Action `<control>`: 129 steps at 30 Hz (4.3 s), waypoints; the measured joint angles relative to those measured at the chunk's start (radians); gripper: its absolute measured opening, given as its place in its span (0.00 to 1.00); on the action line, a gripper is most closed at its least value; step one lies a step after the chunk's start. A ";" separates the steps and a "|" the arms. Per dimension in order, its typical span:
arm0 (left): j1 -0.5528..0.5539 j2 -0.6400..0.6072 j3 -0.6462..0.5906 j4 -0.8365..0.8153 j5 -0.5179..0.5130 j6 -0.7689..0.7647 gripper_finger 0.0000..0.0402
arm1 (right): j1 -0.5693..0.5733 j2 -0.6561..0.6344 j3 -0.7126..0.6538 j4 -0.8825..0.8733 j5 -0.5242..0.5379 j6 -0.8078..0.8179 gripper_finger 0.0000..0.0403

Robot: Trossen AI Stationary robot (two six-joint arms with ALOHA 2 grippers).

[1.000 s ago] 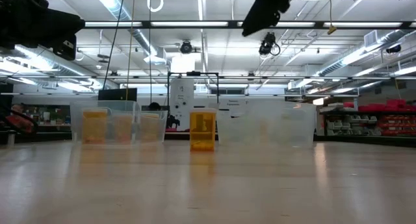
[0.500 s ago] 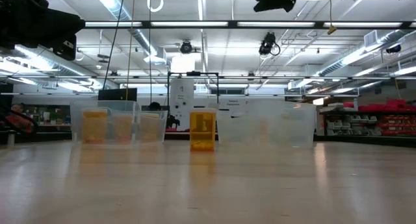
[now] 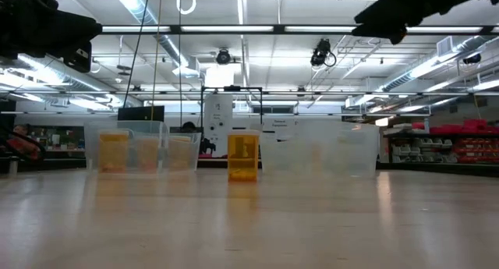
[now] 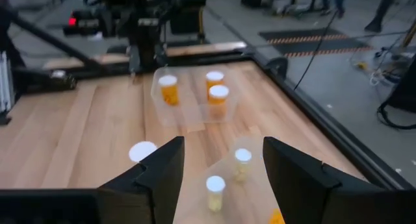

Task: Pick and place medicine bottles into bin by pill shape (circle, oval)
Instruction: Put the large orange pill bottle into the left transparent bin

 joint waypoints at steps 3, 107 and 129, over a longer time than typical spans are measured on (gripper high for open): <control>0.000 0.000 0.000 0.000 0.000 0.000 0.15 | 0.000 -0.099 -0.069 0.031 0.018 0.002 0.54; 0.285 1.051 0.466 0.094 0.065 -0.257 0.23 | -0.012 -0.476 -0.600 0.451 -0.081 -0.053 0.54; 0.314 1.415 0.890 -0.323 0.164 -0.276 0.63 | -0.012 -0.476 -0.600 0.451 -0.081 -0.053 0.54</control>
